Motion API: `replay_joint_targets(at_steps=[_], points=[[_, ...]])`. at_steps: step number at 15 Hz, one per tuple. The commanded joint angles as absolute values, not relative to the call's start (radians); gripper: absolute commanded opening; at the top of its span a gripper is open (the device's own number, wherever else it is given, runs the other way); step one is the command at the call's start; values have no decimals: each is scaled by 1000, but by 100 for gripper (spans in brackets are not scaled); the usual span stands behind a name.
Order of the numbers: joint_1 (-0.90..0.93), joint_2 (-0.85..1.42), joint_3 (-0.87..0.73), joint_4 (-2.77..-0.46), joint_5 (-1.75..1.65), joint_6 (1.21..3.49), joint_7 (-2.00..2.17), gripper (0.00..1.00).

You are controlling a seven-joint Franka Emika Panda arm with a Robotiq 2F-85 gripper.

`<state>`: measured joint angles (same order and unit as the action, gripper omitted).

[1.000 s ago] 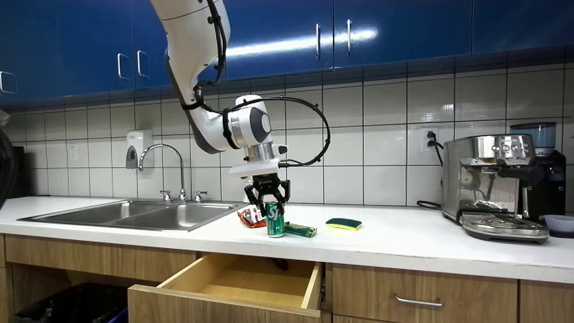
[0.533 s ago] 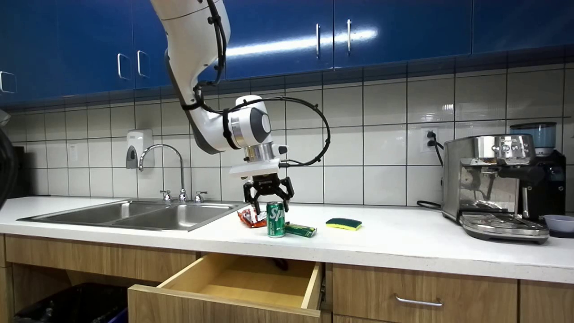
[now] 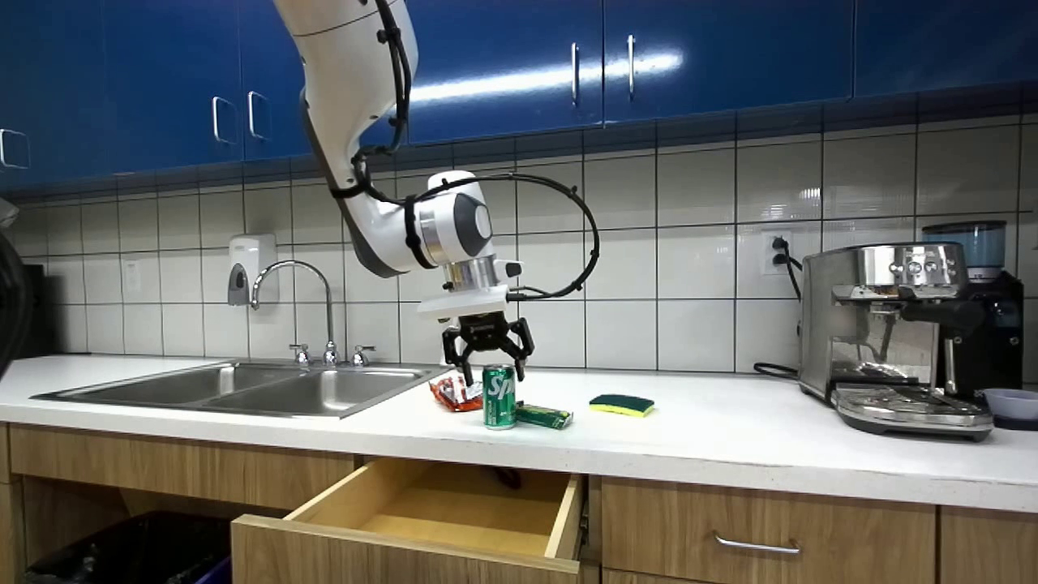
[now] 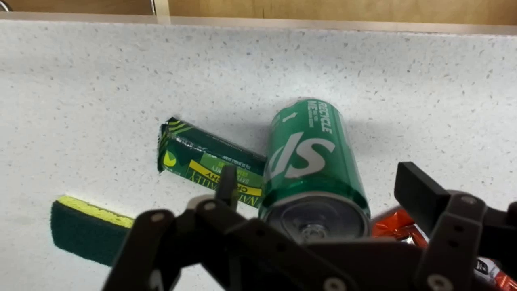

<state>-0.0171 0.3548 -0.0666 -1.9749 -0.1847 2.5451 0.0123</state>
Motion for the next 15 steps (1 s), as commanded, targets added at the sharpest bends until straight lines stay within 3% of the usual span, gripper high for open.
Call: replay_joint_targets(at_steps=[1,4,6,10,15], points=[[-24,368,-65,-1935,-178,2507,-20,100],[-24,373,-66,-1928,-178,2503,-18,100],[-22,375,-69,-1928,-184,2507,-15,72],[-24,380,-67,-1927,-180,2509,-21,41],[-24,374,-68,-1934,-183,2510,-23,39]])
